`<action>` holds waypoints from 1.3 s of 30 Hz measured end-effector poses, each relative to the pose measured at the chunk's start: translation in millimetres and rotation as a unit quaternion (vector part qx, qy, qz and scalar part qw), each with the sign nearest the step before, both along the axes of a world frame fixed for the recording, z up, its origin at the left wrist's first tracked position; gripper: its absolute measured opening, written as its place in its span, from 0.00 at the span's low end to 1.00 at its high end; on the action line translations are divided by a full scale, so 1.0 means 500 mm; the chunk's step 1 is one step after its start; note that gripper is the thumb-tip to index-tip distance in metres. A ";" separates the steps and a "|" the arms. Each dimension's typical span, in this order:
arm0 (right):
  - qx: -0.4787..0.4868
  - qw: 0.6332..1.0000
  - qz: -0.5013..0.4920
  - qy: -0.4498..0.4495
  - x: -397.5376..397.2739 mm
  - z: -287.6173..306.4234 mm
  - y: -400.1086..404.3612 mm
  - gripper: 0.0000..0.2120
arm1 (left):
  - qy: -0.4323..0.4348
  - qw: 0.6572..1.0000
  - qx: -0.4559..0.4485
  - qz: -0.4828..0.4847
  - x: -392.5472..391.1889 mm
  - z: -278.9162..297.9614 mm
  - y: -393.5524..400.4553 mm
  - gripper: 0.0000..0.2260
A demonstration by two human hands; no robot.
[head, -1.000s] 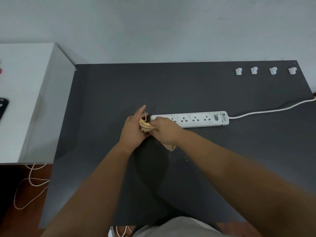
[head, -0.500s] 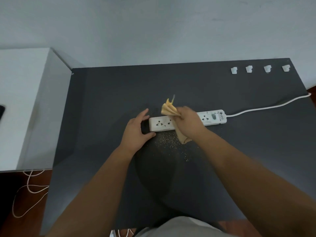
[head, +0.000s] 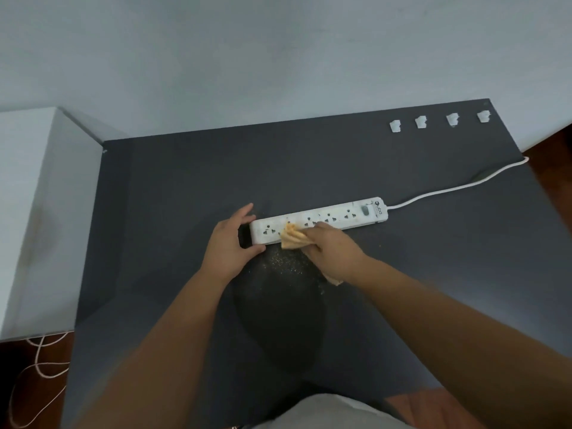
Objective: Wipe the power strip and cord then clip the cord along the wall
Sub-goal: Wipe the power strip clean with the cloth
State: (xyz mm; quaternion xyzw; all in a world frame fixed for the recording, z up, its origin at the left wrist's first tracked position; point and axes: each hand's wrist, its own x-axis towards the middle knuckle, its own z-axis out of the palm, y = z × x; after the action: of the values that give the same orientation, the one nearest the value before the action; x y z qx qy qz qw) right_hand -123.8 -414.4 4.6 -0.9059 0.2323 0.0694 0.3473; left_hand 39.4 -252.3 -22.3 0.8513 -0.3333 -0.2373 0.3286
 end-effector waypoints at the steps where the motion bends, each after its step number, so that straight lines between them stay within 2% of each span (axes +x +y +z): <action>1: 0.015 0.999 0.032 -0.009 -0.008 0.004 0.007 0.13 | -0.002 1.000 0.000 -0.002 0.000 -0.001 0.000 0.40; 2: 0.017 0.999 0.021 -0.032 -0.011 0.008 0.004 0.12 | -0.002 1.000 0.001 -0.004 0.001 -0.002 -0.001 0.40; 4: 0.001 0.992 -0.107 -0.060 -0.010 0.016 -0.028 0.11 | 0.000 1.000 0.004 -0.006 0.003 -0.002 -0.002 0.40; 6: -0.024 0.974 -0.223 -0.040 -0.016 0.011 -0.068 0.11 | 0.002 1.000 0.005 -0.007 0.005 -0.001 -0.001 0.40; 7: -0.032 0.971 -0.234 -0.020 -0.023 0.007 -0.075 0.10 | 0.003 1.000 0.005 -0.008 0.006 -0.001 -0.001 0.39; 8: -0.034 0.977 -0.209 -0.003 -0.029 0.005 -0.072 0.10 | 0.003 1.000 0.005 -0.010 0.006 -0.001 -0.001 0.39; 11: 0.007 0.999 -0.043 0.018 -0.052 0.010 -0.035 0.09 | -0.002 1.000 0.010 -0.010 0.005 -0.001 -0.004 0.38; 12: 0.019 0.999 -0.027 0.008 -0.060 0.015 -0.033 0.09 | -0.003 1.000 0.010 -0.010 0.005 -0.003 -0.004 0.38; 13: 0.015 0.998 -0.057 -0.009 -0.062 0.022 -0.042 0.09 | -0.003 1.000 0.008 -0.010 0.004 -0.005 -0.003 0.37; 15: -0.021 0.981 -0.191 -0.032 -0.062 0.020 -0.085 0.09 | -0.003 1.000 0.004 -0.012 0.007 -0.010 -0.001 0.36; 17: -0.056 0.964 -0.259 -0.007 -0.073 0.007 -0.114 0.10 | -0.017 1.000 0.005 -0.021 0.010 -0.013 -0.002 0.35; 19: -0.048 0.981 -0.184 0.028 -0.083 0.004 -0.101 0.09 | -0.062 0.997 0.023 -0.035 0.011 -0.009 -0.006 0.33; 21: 0.002 0.997 -0.073 0.020 -0.097 0.010 -0.069 0.09 | -0.120 0.990 0.053 -0.052 0.010 -0.004 -0.012 0.32; 22: 0.021 0.998 -0.056 0.003 -0.104 0.013 -0.064 0.08 | -0.138 0.987 0.064 -0.060 0.009 -0.003 -0.015 0.31; 23: 0.021 0.996 -0.084 -0.016 -0.104 0.018 -0.072 0.08 | -0.147 0.984 0.070 -0.067 0.007 -0.003 -0.018 0.31; 26: -0.037 0.967 -0.253 -0.026 -0.103 0.007 -0.127 0.08 | -0.149 0.983 0.074 -0.079 0.000 -0.001 -0.028 0.32; 27: -0.049 0.963 -0.264 -0.017 -0.108 -0.001 -0.133 0.07 | -0.149 0.983 0.072 -0.079 -0.004 0.001 -0.033 0.32; 30: -0.013 0.991 -0.136 0.000 -0.121 -0.004 -0.105 0.08 | -0.143 0.984 0.073 -0.072 -0.020 0.009 -0.049 0.33; 32: 0.024 0.996 -0.076 -0.033 -0.133 -0.001 -0.093 0.10 | -0.142 0.984 0.073 -0.077 -0.028 0.009 -0.060 0.33; 34: -0.019 0.983 -0.167 -0.071 -0.132 -0.003 -0.120 0.10 | -0.141 0.983 0.076 -0.088 -0.033 0.009 -0.072 0.32; 36: -0.063 0.955 -0.284 -0.059 -0.132 -0.012 -0.146 0.10 | -0.142 0.982 0.076 -0.097 -0.043 0.010 -0.085 0.30; 37: -0.063 0.951 -0.300 -0.043 -0.131 -0.017 -0.148 0.10 | -0.143 0.982 0.075 -0.100 -0.049 0.008 -0.092 0.29; 39: -0.052 0.973 -0.223 -0.027 -0.129 -0.018 -0.131 0.11 | -0.148 0.981 0.070 -0.107 -0.059 0.005 -0.104 0.27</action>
State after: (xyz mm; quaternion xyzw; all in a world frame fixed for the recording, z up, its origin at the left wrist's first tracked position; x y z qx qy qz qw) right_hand -188.3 -480.0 -4.4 -0.8494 0.4224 -0.0469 0.3130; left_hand 10.1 -304.5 -19.8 0.8574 -0.4498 -0.1650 0.1880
